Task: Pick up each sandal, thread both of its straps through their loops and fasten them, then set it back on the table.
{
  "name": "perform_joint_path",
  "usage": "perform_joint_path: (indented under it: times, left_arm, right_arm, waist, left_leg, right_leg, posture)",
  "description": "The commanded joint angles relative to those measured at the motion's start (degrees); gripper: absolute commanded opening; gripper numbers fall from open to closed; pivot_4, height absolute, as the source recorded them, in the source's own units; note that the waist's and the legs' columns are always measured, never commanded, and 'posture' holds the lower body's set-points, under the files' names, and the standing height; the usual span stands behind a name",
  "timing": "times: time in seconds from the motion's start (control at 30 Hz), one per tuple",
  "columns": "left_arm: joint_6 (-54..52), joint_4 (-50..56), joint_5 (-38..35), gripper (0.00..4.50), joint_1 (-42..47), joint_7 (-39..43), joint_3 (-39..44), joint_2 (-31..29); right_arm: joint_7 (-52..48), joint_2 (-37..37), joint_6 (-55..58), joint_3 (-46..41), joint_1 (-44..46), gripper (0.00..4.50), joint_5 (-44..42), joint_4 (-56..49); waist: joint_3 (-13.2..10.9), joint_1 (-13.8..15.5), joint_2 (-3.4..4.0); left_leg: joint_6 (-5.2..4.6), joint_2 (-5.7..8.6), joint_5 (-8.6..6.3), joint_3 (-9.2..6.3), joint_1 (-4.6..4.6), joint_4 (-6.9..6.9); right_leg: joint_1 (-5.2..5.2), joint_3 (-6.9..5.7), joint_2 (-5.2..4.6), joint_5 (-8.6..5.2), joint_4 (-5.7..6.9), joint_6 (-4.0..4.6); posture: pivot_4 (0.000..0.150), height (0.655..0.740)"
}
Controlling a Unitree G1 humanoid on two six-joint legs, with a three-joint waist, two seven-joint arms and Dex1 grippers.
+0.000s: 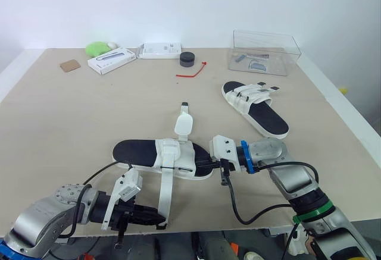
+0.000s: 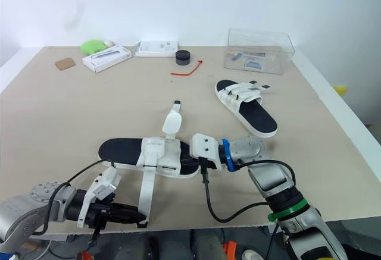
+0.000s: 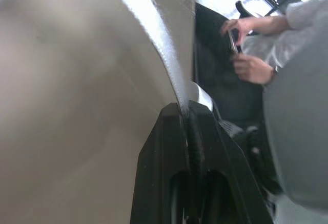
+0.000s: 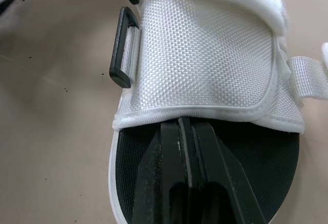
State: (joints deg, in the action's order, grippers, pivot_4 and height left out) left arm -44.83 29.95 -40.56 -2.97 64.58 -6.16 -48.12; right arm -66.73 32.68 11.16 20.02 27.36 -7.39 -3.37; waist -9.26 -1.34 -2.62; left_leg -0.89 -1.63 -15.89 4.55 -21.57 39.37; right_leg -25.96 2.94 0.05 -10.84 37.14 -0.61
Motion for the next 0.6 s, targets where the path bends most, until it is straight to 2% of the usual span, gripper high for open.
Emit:
perform_joint_path:
  times: [0.03, 0.23, 0.27, 0.3, 0.37, 0.4, 0.43, 0.5, 0.53, 0.57, 0.6]
  left_arm:
    - [0.7, 2.4, -1.0, 0.13, -0.5, 0.7, 0.8, -1.1]
    - [0.0, 4.4, -0.5, 0.13, -0.6, 2.4, 0.8, -5.3]
    - [1.0, 4.8, 0.3, 0.52, -0.7, 3.0, 0.7, -6.1]
    - [2.3, 5.5, 1.2, 0.65, -0.9, 3.7, 1.0, -7.2]
    - [5.2, 6.7, 2.6, 1.18, -1.4, 4.3, 2.4, -8.6]
    - [6.8, 7.2, 3.5, 1.91, -1.5, 4.8, 3.0, -9.2]
    - [8.5, 7.7, 4.6, 1.97, -1.6, 5.6, 3.3, -10.2]
    - [14.7, 8.1, 8.3, 2.47, -1.3, 7.3, 4.9, -11.8]
    - [18.2, 7.9, 10.2, 2.88, -0.8, 7.9, 5.8, -11.9]
    - [22.6, 7.3, 12.5, 3.06, 0.1, 8.0, 6.6, -11.6]
    - [30.6, 5.3, 16.4, 3.47, 2.1, 8.2, 7.1, -11.1]
  right_arm:
    - [-0.4, 0.0, -0.1, 1.3, -0.6, 0.0, 0.9, -0.3]
    - [-0.9, -0.1, -0.7, 1.3, 0.2, 0.0, 1.1, 0.8]
    - [-1.0, -0.1, -0.8, 1.3, 0.2, 0.0, 1.2, 0.9]
    - [-1.1, -0.1, -0.8, 1.2, 0.3, 0.0, 1.2, 0.9]
    - [-1.3, -0.1, -0.8, 1.2, 0.4, 0.0, 1.2, 1.0]
    - [-1.4, 0.0, -0.9, 1.2, 0.4, 0.0, 1.2, 1.1]
    - [-1.4, 0.0, -0.9, 1.2, 0.4, 0.0, 1.2, 1.1]
    - [-1.6, 0.0, -0.9, 1.2, 0.6, 0.0, 1.1, 1.3]
    - [-1.7, 0.0, -0.9, 1.2, 0.7, 0.0, 1.1, 1.4]
    - [-1.9, 0.0, -1.0, 1.2, 0.8, 0.0, 1.1, 1.5]
    - [-2.0, 0.0, -1.0, 1.2, 1.0, 0.0, 1.1, 1.6]
  waist:
    - [0.0, 0.0, 0.0]
    - [0.0, 0.0, 0.0]
    - [0.0, 0.0, 0.0]
    - [0.0, 0.0, 0.0]
    - [0.0, 0.0, 0.0]
    - [0.0, 0.0, -0.02]
    - [0.0, 0.0, -0.02]
    - [0.0, 0.0, 0.01]
    - [0.0, 0.0, 0.01]
    - [-0.1, 0.0, 0.01]
    - [-0.1, 0.0, 0.02]
  left_leg:
    - [0.0, 0.0, 0.0, 0.0, 0.0, 0.0]
    - [0.0, -0.02, 0.0, 0.0, 0.01, -0.02]
    - [0.0, -0.03, 0.0, 0.0, 0.03, -0.04]
    - [0.0, -0.03, 0.0, 0.0, 0.03, -0.04]
    - [0.0, -0.03, 0.0, 0.0, 0.05, -0.07]
    - [0.01, -0.04, -0.01, 0.01, 0.05, -0.07]
    - [0.01, -0.06, -0.01, 0.01, 0.05, -0.08]
    - [0.03, -0.06, -0.02, 0.0, 0.05, -0.08]
    - [0.03, -0.05, -0.02, 0.01, 0.06, -0.09]
    - [0.03, -0.05, -0.02, 0.01, 0.06, -0.09]
    - [0.03, -0.06, -0.02, 0.0, 0.06, -0.1]
  right_leg:
    - [0.0, 0.0, 0.0, 0.0, 0.0, 0.0]
    - [-0.01, -0.01, 0.02, -0.02, 0.0, 0.02]
    - [-0.01, 0.0, 0.03, -0.03, 0.0, 0.04]
    - [-0.01, -0.01, 0.03, -0.03, 0.0, 0.04]
    - [-0.01, -0.02, 0.03, -0.04, 0.0, 0.06]
    - [-0.02, -0.02, 0.04, -0.05, 0.0, 0.08]
    - [-0.02, -0.02, 0.05, -0.06, -0.01, 0.09]
    - [-0.01, -0.04, 0.04, -0.07, -0.01, 0.11]
    - [-0.02, -0.03, 0.03, -0.08, -0.01, 0.12]
    - [-0.02, -0.03, 0.03, -0.08, -0.01, 0.12]
    - [-0.01, -0.05, 0.04, -0.08, -0.01, 0.13]
  posture:
    - [0.15, 0.74]
    - [0.15, 0.74]
    - [0.15, 0.74]
    - [0.15, 0.74]
    - [0.15, 0.74]
    - [0.15, 0.74]
    - [0.15, 0.74]
    - [0.15, 0.74]
    - [0.15, 0.74]
    - [0.15, 0.74]
    - [0.15, 0.74]
